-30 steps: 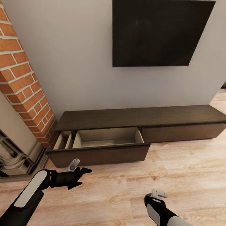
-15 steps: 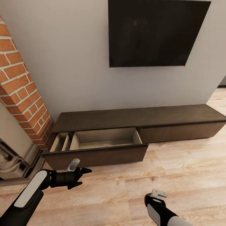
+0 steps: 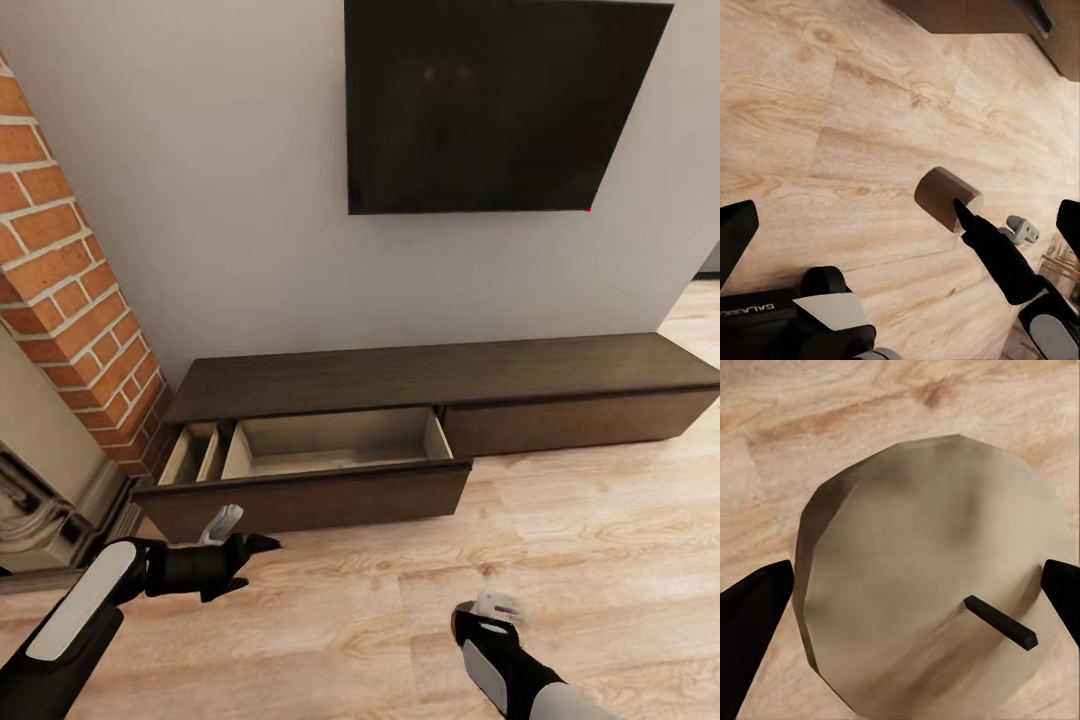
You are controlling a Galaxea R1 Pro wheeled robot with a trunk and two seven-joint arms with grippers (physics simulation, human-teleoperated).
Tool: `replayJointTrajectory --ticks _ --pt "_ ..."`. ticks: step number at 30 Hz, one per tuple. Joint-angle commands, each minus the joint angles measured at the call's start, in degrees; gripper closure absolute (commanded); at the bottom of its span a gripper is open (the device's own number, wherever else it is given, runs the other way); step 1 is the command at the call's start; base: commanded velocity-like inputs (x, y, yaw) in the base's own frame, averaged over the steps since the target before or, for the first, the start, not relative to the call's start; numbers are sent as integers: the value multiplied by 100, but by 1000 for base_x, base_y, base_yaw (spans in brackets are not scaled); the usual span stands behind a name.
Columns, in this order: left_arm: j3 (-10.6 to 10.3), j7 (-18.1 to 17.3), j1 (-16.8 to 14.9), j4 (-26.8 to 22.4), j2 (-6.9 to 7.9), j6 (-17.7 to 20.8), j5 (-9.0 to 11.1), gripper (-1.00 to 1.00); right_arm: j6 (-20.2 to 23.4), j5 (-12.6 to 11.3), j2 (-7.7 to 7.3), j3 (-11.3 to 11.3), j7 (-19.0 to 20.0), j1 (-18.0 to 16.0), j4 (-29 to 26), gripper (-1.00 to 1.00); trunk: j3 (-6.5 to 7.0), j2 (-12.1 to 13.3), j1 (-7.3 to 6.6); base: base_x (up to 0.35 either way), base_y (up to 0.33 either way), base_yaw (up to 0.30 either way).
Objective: Place each of the two pumpkins and all three candles from the living room inside a cabinet in the living room (use any cabinet), then make sure every cabinet is closed, and position the cauldron so it is next to a table in the living room.
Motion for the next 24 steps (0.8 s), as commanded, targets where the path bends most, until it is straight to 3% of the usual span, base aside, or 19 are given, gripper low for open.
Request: replayJointTrajectory --ticks 1,2,4,6,10,11,12,15,17,24 --pt "-39 96 -4 -69 64 -10 59 -100 395 -81 -24 13 -40 0 -539 100 -6 -2 0 0 0 0" --pt "-58 130 -5 -160 95 -15 54 -100 1078 -123 -37 -1 -39 -1 -1267 100 -6 -2 0 0 0 0" --pt "-71 306 -4 -347 146 -18 46 -100 1922 -156 -115 -21 -36 0 -1944 100 -6 -2 0 0 0 0" --pt "-80 768 -3 -527 156 -21 47 -100 2836 -176 -209 -41 -40 3 -2761 100 -6 -2 0 0 0 0" --pt "-70 1681 -5 -857 118 -33 56 -100 3988 -228 -242 -101 -76 4 -3987 100 12 38 -22 0 0 0" --pt "-64 1821 -4 -922 112 -34 57 -100 4217 -234 -242 -216 -83 5 -4227 100 30 78 -44 0 0 0" --pt "-50 1948 -4 -979 109 -36 57 -100 4517 -231 -237 -508 -89 5 -4524 100 48 118 -66 0 0 0" --pt "-21 2056 -3 -1023 111 -37 57 -100 5035 -223 -212 -1120 -92 4 -4910 100 102 239 -132 0 0 0" --pt "-15 2092 -5 -1033 116 -39 57 -100 5320 -218 -201 -1343 -91 3 -5079 100 138 319 -176 0 0 0" --pt "-82 2472 -3 -1060 109 -46 57 -100 5599 -184 -198 -1478 -134 -4 -5961 100 264 600 -330 0 0 0"
